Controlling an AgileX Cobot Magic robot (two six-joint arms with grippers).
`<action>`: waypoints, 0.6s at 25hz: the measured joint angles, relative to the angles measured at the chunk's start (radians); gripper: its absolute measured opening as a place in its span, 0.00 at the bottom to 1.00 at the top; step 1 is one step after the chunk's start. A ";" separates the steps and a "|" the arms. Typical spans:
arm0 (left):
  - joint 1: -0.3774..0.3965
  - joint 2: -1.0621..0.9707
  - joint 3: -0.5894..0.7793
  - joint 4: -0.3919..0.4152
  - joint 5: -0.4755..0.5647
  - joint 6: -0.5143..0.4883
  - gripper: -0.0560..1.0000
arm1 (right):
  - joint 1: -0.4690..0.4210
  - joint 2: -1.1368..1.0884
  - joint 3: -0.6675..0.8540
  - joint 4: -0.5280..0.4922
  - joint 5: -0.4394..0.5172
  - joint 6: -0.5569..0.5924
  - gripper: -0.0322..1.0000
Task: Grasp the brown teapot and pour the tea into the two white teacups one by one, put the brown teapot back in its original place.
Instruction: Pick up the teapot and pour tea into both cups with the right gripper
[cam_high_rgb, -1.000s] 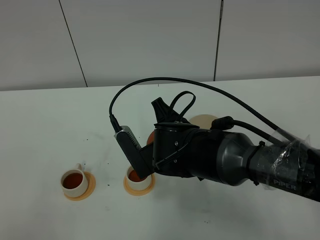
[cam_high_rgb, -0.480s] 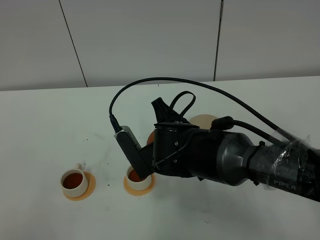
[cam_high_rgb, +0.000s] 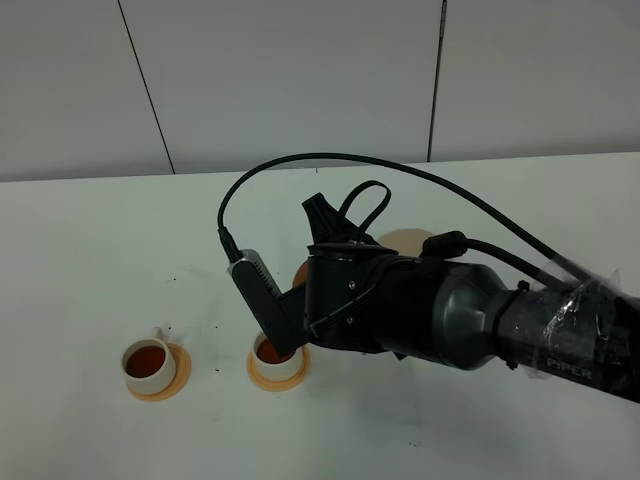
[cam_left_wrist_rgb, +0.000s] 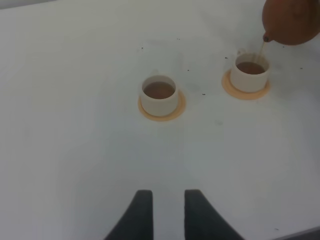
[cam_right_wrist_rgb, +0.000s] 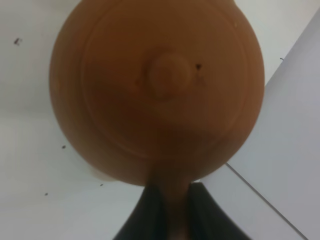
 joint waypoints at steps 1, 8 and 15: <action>0.000 0.000 0.000 0.000 0.000 0.000 0.27 | 0.000 0.000 -0.008 0.000 0.003 0.000 0.12; 0.000 0.000 0.000 0.000 0.000 0.000 0.27 | 0.002 0.000 -0.027 0.001 0.013 0.000 0.12; 0.000 0.000 0.000 0.000 0.000 0.000 0.27 | 0.002 0.000 -0.027 0.013 0.027 0.000 0.12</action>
